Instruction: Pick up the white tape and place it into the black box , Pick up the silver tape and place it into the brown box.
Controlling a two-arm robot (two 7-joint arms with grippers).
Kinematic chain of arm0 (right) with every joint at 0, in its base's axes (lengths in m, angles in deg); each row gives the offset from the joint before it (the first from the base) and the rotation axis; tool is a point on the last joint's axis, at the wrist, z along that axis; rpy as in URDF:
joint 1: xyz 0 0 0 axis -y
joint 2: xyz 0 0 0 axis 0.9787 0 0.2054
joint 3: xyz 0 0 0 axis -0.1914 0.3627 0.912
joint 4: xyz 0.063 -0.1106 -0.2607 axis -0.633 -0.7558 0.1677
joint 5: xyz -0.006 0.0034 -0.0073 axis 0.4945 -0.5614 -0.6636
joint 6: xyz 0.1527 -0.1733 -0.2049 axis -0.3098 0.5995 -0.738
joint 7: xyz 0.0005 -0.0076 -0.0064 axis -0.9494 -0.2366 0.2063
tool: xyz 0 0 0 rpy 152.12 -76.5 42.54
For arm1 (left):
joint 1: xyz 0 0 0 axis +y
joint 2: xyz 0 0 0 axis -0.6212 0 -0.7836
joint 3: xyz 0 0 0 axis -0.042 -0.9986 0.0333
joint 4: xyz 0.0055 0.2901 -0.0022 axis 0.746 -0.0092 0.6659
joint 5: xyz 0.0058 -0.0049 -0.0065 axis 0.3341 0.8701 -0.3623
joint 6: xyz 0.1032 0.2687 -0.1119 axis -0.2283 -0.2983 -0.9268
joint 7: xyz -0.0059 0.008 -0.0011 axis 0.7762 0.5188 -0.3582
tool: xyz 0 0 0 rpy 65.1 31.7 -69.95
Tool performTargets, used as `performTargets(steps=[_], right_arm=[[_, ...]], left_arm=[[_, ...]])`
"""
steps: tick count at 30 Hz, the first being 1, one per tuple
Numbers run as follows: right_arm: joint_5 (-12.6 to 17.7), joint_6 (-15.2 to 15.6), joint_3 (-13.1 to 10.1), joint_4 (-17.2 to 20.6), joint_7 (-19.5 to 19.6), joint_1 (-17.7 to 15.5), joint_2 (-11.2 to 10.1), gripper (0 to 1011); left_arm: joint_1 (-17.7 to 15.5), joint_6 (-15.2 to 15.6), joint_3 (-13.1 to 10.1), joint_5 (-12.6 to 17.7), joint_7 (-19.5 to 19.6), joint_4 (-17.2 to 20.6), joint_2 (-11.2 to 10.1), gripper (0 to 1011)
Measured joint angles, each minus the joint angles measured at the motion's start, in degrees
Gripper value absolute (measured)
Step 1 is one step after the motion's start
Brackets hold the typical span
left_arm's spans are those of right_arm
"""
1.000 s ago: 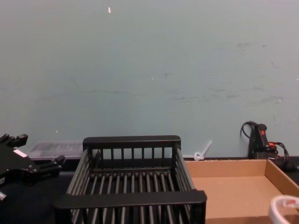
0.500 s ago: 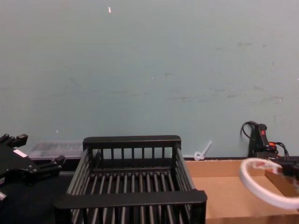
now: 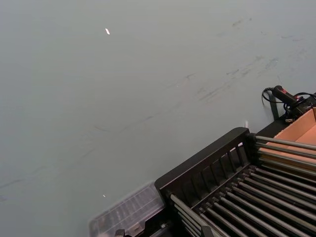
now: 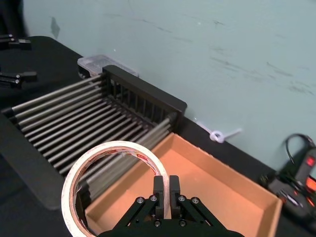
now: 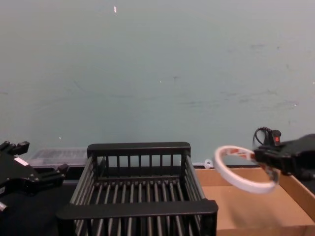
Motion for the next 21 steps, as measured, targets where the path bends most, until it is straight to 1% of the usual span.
performTargets(steps=[1, 3, 4, 7, 8, 12, 14, 17, 21], right_arm=[[-0.51, -0.11, 0.54, -0.78, -0.31, 0.94, 0.68, 74], [-0.99, -0.23, 1.03, -1.59, -0.54, 1.8, 1.27, 74], [-1.59, -0.38, 1.63, -2.55, -0.84, 2.82, 1.99, 74], [-2.21, -0.55, 2.29, -3.63, -1.24, 3.99, 2.93, 74], [-2.55, -0.68, 2.71, -4.51, -1.49, 4.8, 3.6, 74], [-3.13, -1.04, 3.52, -6.17, -1.94, 6.23, 5.11, 74], [-3.7, -1.45, 4.33, -7.65, -2.39, 7.54, 6.43, 74], [-4.22, -1.84, 4.96, -8.91, -2.75, 8.59, 7.42, 74], [-5.35, -2.7, 6.44, -11.84, -3.52, 10.82, 9.38, 74]], left_arm=[[0.0, 0.0, 0.0, 0.0, 0.0, 0.0, 0.0, 1001], [0.0, 0.0, 0.0, 0.0, 0.0, 0.0, 0.0, 1001], [0.0, 0.0, 0.0, 0.0, 0.0, 0.0, 0.0, 1001], [0.0, 0.0, 0.0, 0.0, 0.0, 0.0, 0.0, 1001], [0.0, 0.0, 0.0, 0.0, 0.0, 0.0, 0.0, 1001], [0.0, 0.0, 0.0, 0.0, 0.0, 0.0, 0.0, 1001], [0.0, 0.0, 0.0, 0.0, 0.0, 0.0, 0.0, 1001], [0.0, 0.0, 0.0, 0.0, 0.0, 0.0, 0.0, 1002], [0.0, 0.0, 0.0, 0.0, 0.0, 0.0, 0.0, 1001]])
